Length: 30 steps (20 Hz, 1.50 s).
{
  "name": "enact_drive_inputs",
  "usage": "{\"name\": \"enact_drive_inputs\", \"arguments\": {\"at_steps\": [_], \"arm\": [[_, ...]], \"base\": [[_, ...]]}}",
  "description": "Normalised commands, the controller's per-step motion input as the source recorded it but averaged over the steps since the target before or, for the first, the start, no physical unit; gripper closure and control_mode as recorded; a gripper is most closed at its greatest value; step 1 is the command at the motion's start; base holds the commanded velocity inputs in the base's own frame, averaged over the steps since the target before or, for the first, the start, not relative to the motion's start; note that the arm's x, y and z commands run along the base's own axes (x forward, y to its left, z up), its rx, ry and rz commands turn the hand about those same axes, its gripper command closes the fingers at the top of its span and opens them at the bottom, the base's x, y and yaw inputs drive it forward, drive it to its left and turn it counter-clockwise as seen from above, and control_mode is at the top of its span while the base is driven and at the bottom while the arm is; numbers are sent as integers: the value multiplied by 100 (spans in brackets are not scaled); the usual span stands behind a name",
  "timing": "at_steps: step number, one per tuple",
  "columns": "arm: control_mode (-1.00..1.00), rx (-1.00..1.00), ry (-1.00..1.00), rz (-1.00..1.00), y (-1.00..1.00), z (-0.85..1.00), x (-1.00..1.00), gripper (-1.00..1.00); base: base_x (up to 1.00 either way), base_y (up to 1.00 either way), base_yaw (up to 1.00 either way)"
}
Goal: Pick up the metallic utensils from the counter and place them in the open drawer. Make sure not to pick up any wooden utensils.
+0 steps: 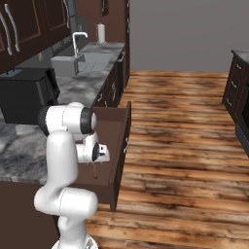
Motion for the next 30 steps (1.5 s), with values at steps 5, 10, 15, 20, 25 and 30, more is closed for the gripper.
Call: {"name": "enact_drive_inputs", "arguments": {"at_steps": [5, 10, 15, 20, 25, 30], "arm": [[-100, 1, 0, -13, -27, 48, -13, -100], [-100, 2, 0, -10, -20, 78, -16, -100], [-100, 2, 0, -10, -18, 97, -30, -100], [-100, 0, 0, -14, -10, 100, -63, -100], [-100, 1, 0, -17, -8, 86, -96, -100], [-100, 6, 0, -15, 0, 62, -100, -100]], "base": [[0, 0, 0], [0, 0, 0], [0, 0, 0], [0, 0, 0], [0, 0, 0], [0, 0, 0]]}}
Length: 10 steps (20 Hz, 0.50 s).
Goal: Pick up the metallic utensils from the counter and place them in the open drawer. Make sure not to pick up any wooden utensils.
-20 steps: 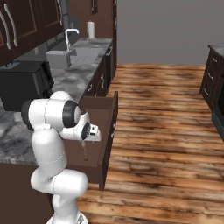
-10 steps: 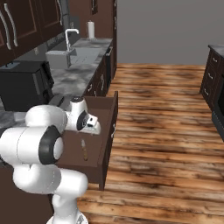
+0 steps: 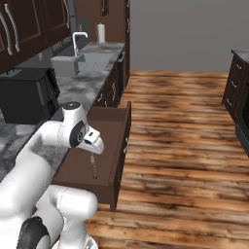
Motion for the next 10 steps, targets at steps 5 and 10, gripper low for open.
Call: {"name": "enact_drive_inputs", "arguments": {"at_steps": [5, 10], "arm": [[-100, 1, 1, -5, 0, 68, -82, -100], [-100, -2, 21, 1, 0, 41, -15, -100]], "base": [[0, 0, 0], [0, 0, 0]]}}
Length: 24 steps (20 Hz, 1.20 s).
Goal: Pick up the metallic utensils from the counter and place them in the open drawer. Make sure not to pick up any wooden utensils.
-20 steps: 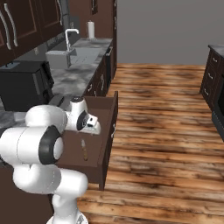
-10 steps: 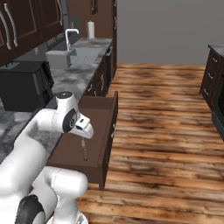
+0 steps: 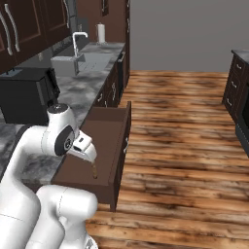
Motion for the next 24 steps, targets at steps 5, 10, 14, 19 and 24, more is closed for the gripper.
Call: {"name": "enact_drive_inputs", "arguments": {"at_steps": [5, 10, 14, 19, 24], "arm": [[-100, -2, 12, 0, 0, 1, -1, -100], [-100, 0, 0, 0, 0, 0, 0, -100], [-100, 0, 0, -2, -4, 0, -20, -100], [100, 0, 0, -2, -4, 0, -9, -100], [100, 0, 0, 0, 0, 0, 0, -100]], "base": [[0, 0, 0], [0, 0, 0], [0, 0, 0], [-44, -16, -26], [-36, -8, -55]]}}
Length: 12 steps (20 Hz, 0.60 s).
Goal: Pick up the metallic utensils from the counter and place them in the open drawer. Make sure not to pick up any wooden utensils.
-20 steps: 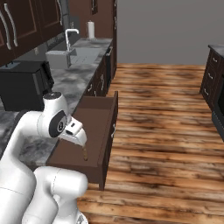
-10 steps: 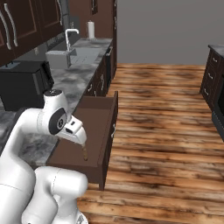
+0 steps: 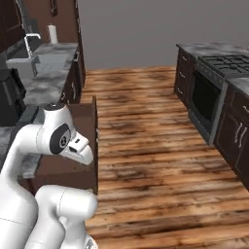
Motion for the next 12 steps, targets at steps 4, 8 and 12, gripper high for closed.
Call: {"name": "enact_drive_inputs", "arguments": {"at_steps": [4, 8, 12], "arm": [[100, 0, 0, 0, 0, 0, 0, -100], [100, 0, 0, 0, 0, 0, 0, -100], [100, 0, 0, 0, 0, 0, 0, -100]], "base": [[0, -64, -69], [1, -98, -67], [14, -100, -65]]}}
